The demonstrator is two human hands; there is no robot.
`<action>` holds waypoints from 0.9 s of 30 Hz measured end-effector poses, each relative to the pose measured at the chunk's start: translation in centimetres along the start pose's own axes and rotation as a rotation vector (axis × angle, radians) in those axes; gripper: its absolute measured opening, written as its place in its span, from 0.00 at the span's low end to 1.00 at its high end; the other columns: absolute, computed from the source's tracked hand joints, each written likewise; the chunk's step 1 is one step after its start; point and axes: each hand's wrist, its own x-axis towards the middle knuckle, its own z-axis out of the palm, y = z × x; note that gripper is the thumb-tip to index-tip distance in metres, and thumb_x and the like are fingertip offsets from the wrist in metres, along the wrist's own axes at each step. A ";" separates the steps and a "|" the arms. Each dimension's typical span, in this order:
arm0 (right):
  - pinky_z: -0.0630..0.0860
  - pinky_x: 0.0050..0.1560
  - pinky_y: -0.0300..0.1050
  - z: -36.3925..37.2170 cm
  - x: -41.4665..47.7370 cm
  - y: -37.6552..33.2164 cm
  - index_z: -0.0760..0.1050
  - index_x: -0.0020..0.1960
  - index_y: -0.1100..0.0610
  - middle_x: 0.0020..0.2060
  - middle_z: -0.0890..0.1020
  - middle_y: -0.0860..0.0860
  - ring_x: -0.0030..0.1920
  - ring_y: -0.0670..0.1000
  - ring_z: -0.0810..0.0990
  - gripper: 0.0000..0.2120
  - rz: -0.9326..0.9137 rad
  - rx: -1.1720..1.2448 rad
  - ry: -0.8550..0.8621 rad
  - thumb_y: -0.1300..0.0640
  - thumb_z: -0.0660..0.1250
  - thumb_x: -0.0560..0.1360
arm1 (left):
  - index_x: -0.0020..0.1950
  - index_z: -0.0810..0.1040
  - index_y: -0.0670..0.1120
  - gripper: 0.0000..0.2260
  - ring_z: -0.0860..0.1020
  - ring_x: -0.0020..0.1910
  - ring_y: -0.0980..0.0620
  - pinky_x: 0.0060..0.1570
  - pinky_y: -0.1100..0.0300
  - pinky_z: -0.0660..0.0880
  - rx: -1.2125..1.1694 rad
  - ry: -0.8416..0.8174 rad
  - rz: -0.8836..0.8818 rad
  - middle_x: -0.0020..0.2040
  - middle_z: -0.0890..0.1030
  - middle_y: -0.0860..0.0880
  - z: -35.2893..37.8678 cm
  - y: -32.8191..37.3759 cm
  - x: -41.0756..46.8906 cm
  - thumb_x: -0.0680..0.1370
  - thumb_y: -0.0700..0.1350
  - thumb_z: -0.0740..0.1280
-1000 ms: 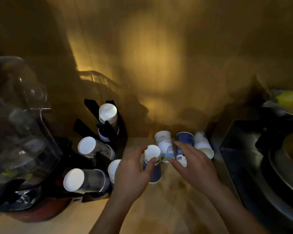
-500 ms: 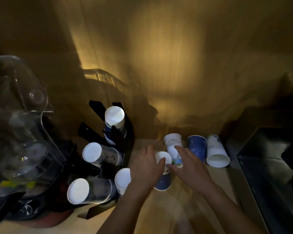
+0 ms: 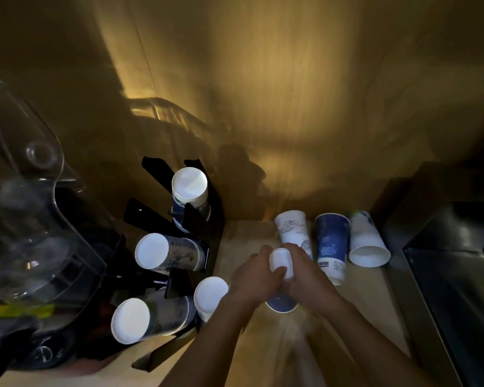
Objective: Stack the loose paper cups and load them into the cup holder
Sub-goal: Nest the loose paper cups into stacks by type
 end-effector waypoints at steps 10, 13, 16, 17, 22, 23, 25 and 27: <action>0.72 0.54 0.47 -5.3 -2.0 -1.8 0.59 0.65 0.43 0.59 0.72 0.44 0.58 0.47 0.73 0.30 -0.076 0.051 0.197 0.47 0.69 0.67 | 0.62 0.69 0.56 0.23 0.74 0.55 0.63 0.47 0.70 0.73 -0.479 -0.087 0.254 0.57 0.76 0.57 -1.0 1.7 0.4 0.70 0.51 0.73; 0.70 0.53 0.45 -6.0 -2.7 -1.9 0.55 0.65 0.40 0.56 0.68 0.40 0.55 0.44 0.70 0.32 -0.045 0.074 0.221 0.44 0.68 0.66 | 0.58 0.67 0.59 0.24 0.73 0.52 0.66 0.41 0.77 0.72 -0.525 -0.119 0.294 0.54 0.73 0.61 -0.7 2.5 0.5 0.69 0.47 0.74; 0.73 0.55 0.50 -5.8 -3.8 -1.5 0.57 0.64 0.41 0.56 0.69 0.42 0.56 0.48 0.72 0.33 -0.019 0.103 0.254 0.42 0.68 0.63 | 0.56 0.66 0.62 0.24 0.72 0.52 0.65 0.40 0.78 0.71 -0.486 -0.120 0.344 0.54 0.73 0.63 0.2 2.6 0.3 0.68 0.48 0.74; 0.74 0.55 0.52 -5.6 -4.1 -1.1 0.58 0.64 0.42 0.56 0.70 0.44 0.56 0.49 0.73 0.33 -0.012 0.121 0.262 0.44 0.69 0.64 | 0.56 0.66 0.62 0.23 0.73 0.53 0.65 0.42 0.78 0.71 -0.485 -0.131 0.365 0.55 0.73 0.62 0.6 2.4 0.2 0.68 0.48 0.74; 0.73 0.58 0.49 -4.9 -5.6 0.7 0.58 0.60 0.35 0.57 0.71 0.43 0.57 0.47 0.73 0.35 -0.003 0.243 0.120 0.51 0.75 0.62 | 0.53 0.70 0.66 0.21 0.75 0.53 0.65 0.49 0.67 0.76 -0.471 -0.138 0.363 0.54 0.78 0.62 2.6 1.2 -0.7 0.67 0.50 0.75; 0.74 0.59 0.48 -5.0 -5.7 1.2 0.59 0.61 0.35 0.59 0.72 0.42 0.58 0.45 0.74 0.38 -0.006 0.293 0.051 0.52 0.77 0.60 | 0.52 0.70 0.68 0.21 0.76 0.52 0.65 0.49 0.66 0.76 -0.449 -0.112 0.348 0.52 0.78 0.63 2.8 0.8 -0.9 0.66 0.51 0.75; 0.74 0.59 0.43 -5.5 -5.8 2.4 0.58 0.66 0.37 0.62 0.71 0.39 0.61 0.39 0.72 0.46 -0.009 0.329 -0.084 0.50 0.79 0.56 | 0.50 0.70 0.68 0.20 0.75 0.51 0.69 0.46 0.70 0.75 -0.433 -0.056 0.325 0.50 0.78 0.66 3.2 0.1 -1.2 0.66 0.54 0.75; 0.73 0.59 0.39 -6.4 -5.6 3.7 0.57 0.67 0.36 0.64 0.70 0.38 0.62 0.37 0.70 0.47 -0.002 0.319 -0.152 0.47 0.79 0.56 | 0.51 0.70 0.66 0.20 0.73 0.50 0.74 0.42 0.77 0.72 -0.446 0.012 0.292 0.49 0.77 0.68 3.4 -0.4 -1.5 0.66 0.55 0.75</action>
